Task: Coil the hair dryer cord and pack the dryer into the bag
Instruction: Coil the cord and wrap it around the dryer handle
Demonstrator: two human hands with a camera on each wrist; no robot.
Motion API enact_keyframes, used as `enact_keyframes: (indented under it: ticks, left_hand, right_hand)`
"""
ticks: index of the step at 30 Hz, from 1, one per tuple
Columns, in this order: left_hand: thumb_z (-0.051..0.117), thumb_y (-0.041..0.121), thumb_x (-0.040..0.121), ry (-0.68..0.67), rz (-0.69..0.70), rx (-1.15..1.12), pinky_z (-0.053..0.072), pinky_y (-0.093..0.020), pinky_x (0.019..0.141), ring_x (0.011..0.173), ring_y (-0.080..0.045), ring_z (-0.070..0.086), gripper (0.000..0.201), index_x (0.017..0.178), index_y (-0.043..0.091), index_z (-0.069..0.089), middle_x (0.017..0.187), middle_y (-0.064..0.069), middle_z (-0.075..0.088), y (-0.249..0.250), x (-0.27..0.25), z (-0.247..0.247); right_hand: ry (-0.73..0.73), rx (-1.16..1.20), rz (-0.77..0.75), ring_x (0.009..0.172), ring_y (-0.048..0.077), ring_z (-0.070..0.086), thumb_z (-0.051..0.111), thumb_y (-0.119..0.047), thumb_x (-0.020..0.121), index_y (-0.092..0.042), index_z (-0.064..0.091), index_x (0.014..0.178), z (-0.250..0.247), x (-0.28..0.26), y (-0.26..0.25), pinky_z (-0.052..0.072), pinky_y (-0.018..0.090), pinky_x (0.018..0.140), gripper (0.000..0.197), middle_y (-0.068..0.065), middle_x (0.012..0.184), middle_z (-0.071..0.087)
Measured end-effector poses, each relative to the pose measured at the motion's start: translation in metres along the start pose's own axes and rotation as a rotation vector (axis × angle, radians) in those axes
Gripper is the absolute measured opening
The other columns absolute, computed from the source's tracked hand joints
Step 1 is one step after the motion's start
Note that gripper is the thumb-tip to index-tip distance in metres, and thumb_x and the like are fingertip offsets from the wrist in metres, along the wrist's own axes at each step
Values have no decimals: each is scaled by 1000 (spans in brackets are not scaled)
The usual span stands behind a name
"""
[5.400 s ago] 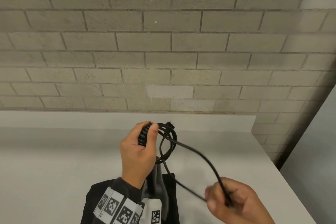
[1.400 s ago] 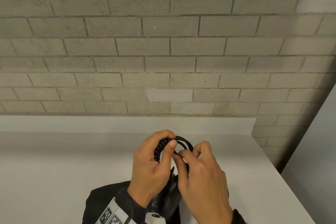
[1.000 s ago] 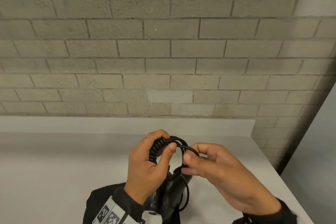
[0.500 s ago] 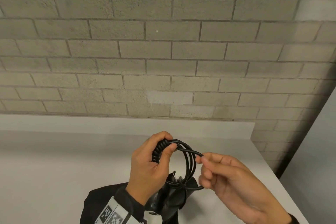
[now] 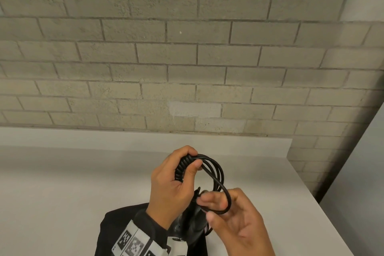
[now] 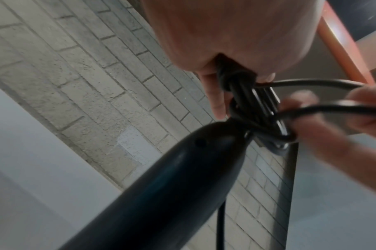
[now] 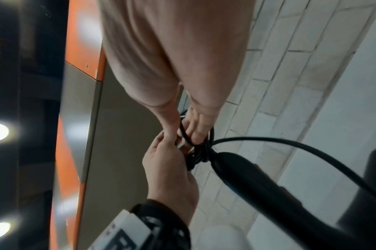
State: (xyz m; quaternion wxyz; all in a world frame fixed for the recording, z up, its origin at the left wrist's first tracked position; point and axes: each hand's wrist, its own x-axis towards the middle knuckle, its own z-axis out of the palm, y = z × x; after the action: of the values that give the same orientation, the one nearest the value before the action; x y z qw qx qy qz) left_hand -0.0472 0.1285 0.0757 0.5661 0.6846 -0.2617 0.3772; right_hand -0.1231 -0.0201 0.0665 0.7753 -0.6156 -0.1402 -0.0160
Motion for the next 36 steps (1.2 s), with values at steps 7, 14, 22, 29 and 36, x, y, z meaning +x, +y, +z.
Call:
enact_keyframes:
  ticks: [7, 14, 22, 29, 36]
  left_hand:
    - [61, 26, 91, 51, -131, -82, 62, -40, 73, 79, -16, 72, 17, 104, 15, 64, 88, 6, 68, -3, 2, -3]
    - [63, 26, 93, 17, -163, -114, 61, -40, 77, 84, -22, 72, 16, 105, 16, 65, 90, 3, 68, -5, 5, -3]
    - [61, 17, 89, 46, -275, -151, 61, -39, 78, 79, -21, 73, 17, 105, 12, 65, 88, 6, 69, -13, 7, -10]
    - [62, 21, 88, 27, -240, -104, 61, -37, 78, 84, -18, 73, 19, 106, 17, 66, 93, 5, 70, -13, 7, -13]
    - [62, 30, 91, -36, -145, -12, 60, -30, 78, 85, -12, 73, 22, 110, 22, 65, 95, 11, 70, -11, 6, -13]
  right_hand:
    - [-20, 473, 252, 44, 24, 52, 98, -20, 42, 6, 64, 104, -14, -2, -25, 47, 28, 50, 76, 23, 68, 59]
    - [-238, 220, 409, 33, 9, 36, 89, -39, 59, -4, 71, 102, -30, -12, -45, 33, 14, 36, 59, 14, 62, 57]
    - [76, 298, 331, 32, 13, 30, 97, -42, 35, 6, 65, 73, -48, -21, -37, 38, 30, 40, 69, 7, 44, 30]
    - [63, -291, 342, 37, 16, 32, 80, -74, 38, -12, 53, 48, -69, -18, -54, 28, 20, 39, 68, 10, 42, 37]
    - [226, 15, 275, 41, 5, 16, 87, -64, 32, -9, 50, 55, -73, -22, -73, 22, 10, 44, 71, 1, 47, 19]
